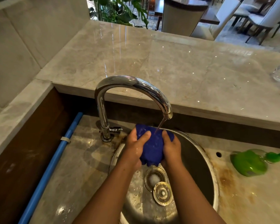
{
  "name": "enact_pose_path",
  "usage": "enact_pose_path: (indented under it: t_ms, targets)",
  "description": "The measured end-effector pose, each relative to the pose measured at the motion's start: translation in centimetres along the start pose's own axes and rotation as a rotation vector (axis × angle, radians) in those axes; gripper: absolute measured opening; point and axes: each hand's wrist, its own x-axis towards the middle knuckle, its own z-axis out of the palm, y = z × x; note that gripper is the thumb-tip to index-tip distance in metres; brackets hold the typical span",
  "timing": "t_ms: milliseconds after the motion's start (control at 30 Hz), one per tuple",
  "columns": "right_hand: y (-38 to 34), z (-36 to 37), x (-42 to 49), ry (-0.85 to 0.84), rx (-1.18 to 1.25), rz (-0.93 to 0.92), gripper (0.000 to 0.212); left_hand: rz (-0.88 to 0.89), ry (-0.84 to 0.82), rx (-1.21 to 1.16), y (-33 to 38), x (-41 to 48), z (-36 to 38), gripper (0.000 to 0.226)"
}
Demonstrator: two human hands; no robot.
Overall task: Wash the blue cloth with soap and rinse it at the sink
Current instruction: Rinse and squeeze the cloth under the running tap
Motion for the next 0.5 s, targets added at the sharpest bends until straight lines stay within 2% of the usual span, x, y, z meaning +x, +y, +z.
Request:
enact_pose_path:
  t_ms: [100, 233, 300, 367, 500]
  targets:
    - [0.9, 0.2, -0.7, -0.025, 0.195, 0.123, 0.019, 0.045, 0.019, -0.009, 0.2, 0.4, 0.2, 0.046]
    - [2.4, 0.8, -2.2, -0.218, 0.494, 0.257, 0.062, 0.109, 0.032, 0.005, -0.2, 0.4, 1.7, 0.048]
    - [2.3, 0.7, -2.9, -0.301, 0.566, 0.305, 0.055, 0.12, 0.019, 0.065, -0.6, -0.1, 1.9, 0.037]
    - [2.2, 0.6, -3.1, -0.292, 0.532, 0.222, 0.051, 0.124, 0.005, 0.146, -0.9, -0.6, 1.9, 0.031]
    - [1.6, 0.0, -2.4, -0.119, 0.109, -0.129, 0.059, 0.153, 0.053, 0.237, -1.0, -0.7, 0.8, 0.04]
